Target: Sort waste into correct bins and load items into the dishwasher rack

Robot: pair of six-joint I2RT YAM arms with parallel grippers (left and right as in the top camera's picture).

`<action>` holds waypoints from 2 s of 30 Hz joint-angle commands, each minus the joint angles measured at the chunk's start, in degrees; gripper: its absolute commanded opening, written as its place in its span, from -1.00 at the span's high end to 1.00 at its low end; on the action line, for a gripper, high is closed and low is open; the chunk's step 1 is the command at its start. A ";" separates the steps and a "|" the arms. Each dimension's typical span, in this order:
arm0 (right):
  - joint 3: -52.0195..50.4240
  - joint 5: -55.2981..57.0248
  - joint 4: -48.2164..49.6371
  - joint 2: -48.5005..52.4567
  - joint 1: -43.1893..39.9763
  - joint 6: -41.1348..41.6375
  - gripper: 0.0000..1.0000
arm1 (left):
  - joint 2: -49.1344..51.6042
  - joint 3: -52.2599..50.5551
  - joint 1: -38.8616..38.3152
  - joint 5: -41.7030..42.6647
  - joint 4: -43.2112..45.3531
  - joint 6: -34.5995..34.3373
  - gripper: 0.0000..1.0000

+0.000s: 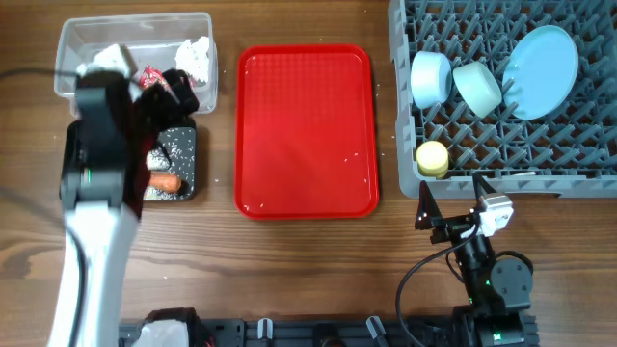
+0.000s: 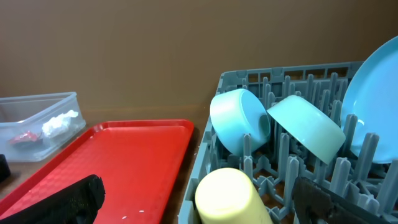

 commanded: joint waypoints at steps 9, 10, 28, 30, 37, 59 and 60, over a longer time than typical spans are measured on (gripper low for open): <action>-0.07 -0.50 0.13 0.13 -0.22 0.31 -1.00 | -37.40 -38.47 2.89 -0.37 21.03 1.49 -1.00; -0.07 -0.50 0.13 0.13 -0.22 0.31 -1.00 | -41.72 -41.38 2.89 -0.44 21.62 1.49 -1.00; -0.07 -0.50 0.13 0.13 -0.22 0.33 -1.00 | -63.82 -54.60 -0.42 -1.29 21.62 1.46 -1.00; -0.07 -0.50 0.13 0.13 -0.22 0.31 -1.00 | -65.16 -55.54 -0.72 -1.29 21.64 1.29 -1.00; -0.07 -0.50 0.13 0.13 -0.22 0.28 -1.00 | -67.17 -58.84 -0.74 -1.27 22.84 -0.90 -1.00; -0.07 -0.50 0.13 0.13 -0.22 0.31 -1.00 | -66.99 -58.84 -1.38 -0.85 18.14 -1.70 -1.00; -0.07 -0.50 0.13 0.13 -0.22 0.31 -0.99 | -66.99 -58.84 -1.38 -0.85 18.14 -1.70 -1.00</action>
